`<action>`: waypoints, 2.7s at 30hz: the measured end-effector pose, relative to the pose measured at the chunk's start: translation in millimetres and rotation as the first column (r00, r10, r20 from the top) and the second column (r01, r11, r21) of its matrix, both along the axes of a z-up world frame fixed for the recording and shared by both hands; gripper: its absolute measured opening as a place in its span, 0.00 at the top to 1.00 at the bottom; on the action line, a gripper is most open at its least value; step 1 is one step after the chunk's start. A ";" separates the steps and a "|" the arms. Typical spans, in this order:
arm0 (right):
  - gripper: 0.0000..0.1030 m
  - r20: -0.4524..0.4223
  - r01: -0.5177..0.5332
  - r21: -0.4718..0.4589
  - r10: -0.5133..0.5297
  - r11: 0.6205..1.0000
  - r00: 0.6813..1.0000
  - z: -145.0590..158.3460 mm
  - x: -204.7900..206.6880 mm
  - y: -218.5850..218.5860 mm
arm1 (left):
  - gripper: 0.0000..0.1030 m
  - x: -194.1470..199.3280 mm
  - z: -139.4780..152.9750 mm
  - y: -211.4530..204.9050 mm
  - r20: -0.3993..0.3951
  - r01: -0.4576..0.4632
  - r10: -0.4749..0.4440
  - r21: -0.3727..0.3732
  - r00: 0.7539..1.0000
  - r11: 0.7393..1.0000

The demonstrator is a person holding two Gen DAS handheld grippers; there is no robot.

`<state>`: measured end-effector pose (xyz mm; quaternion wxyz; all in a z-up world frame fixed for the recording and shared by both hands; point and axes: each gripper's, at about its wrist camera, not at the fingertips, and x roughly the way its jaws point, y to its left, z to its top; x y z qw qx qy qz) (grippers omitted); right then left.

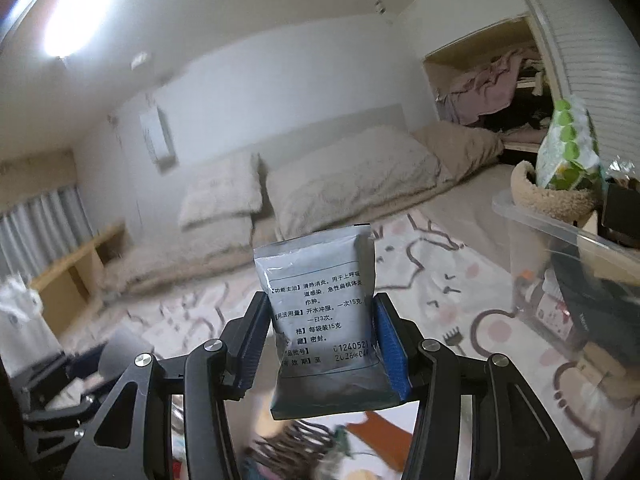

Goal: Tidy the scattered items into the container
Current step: 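Open the right tool to drop the white sachet into the box, then lower the tape roll into the box and open the left tool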

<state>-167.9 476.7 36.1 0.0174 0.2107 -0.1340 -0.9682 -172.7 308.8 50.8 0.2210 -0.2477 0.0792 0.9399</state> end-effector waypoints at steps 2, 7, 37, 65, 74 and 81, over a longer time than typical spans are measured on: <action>0.49 0.037 -0.010 0.033 0.009 0.999 0.999 -6.2 -8.9 -0.6 | 0.50 -7.7 -7.7 8.5 0.020 0.004 -0.004 -0.017 1.000 1.000; 0.49 0.110 -0.053 0.069 0.046 0.996 0.993 -24.5 -27.6 -3.0 | 0.50 -22.0 -21.4 20.4 0.061 0.008 -0.006 -0.034 0.998 0.999; 0.04 0.236 0.004 0.040 -0.013 0.999 0.972 -51.7 -44.8 19.5 | 0.50 -86.4 -76.6 48.9 0.355 0.005 0.018 -0.066 0.935 0.998; 0.04 0.240 -0.012 0.024 0.006 1.000 0.971 -56.1 -38.6 27.5 | 0.16 -135.8 -119.6 72.8 0.454 -0.054 0.163 -0.243 0.876 0.968; 0.04 0.237 -0.004 0.026 -0.002 1.000 0.971 -56.2 -36.1 29.7 | 0.16 -129.5 -116.4 77.8 0.441 -0.034 0.144 -0.246 0.886 0.969; 0.04 0.242 0.001 0.032 -0.008 0.999 0.970 -56.7 -36.6 28.9 | 0.16 -127.7 -115.0 76.7 0.451 -0.028 0.133 -0.232 0.882 0.972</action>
